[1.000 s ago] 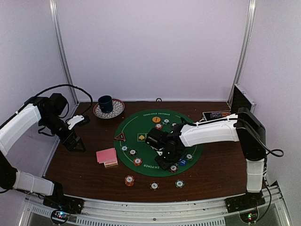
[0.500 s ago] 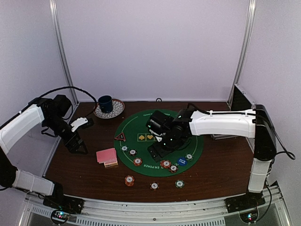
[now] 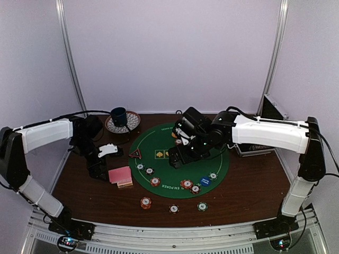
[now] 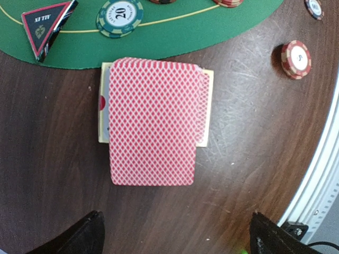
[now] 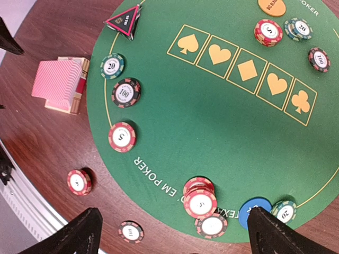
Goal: Distribute texas hold em gaming equipment
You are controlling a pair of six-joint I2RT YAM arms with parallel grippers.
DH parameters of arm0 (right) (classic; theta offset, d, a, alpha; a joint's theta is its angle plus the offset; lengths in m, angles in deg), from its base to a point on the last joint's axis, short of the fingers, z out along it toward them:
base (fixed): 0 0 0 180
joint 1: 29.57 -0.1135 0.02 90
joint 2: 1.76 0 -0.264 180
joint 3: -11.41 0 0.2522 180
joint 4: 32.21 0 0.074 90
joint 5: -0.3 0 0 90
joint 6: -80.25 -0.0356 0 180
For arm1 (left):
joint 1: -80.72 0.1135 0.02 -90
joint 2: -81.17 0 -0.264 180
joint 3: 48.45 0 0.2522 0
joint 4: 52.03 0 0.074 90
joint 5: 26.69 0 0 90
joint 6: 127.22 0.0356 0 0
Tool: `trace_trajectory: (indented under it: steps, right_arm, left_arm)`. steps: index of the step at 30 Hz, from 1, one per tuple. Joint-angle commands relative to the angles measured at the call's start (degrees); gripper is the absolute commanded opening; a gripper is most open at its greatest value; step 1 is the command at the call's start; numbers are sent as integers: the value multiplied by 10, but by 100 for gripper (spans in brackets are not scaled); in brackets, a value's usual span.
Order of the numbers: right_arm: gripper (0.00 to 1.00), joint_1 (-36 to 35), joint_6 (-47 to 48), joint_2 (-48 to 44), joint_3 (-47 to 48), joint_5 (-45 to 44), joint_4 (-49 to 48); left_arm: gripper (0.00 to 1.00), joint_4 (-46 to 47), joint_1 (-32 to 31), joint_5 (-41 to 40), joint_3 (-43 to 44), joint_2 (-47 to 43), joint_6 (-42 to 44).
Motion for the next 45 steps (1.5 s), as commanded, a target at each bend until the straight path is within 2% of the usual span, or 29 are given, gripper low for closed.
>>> trace_trajectory:
  steps: [1,10,45]
  right_arm:
    - [100,3,-31,-41,-18,13,-24]
    - [99,5,-56,-68,-54,18,-49]
    - [99,5,-60,-87,-72,18,-36]
  left_arm:
    - [98,62,-15,-23,-19,15,49]
    - [98,108,-35,-49,-23,48,66]
    - [98,119,-41,-55,1,110,51]
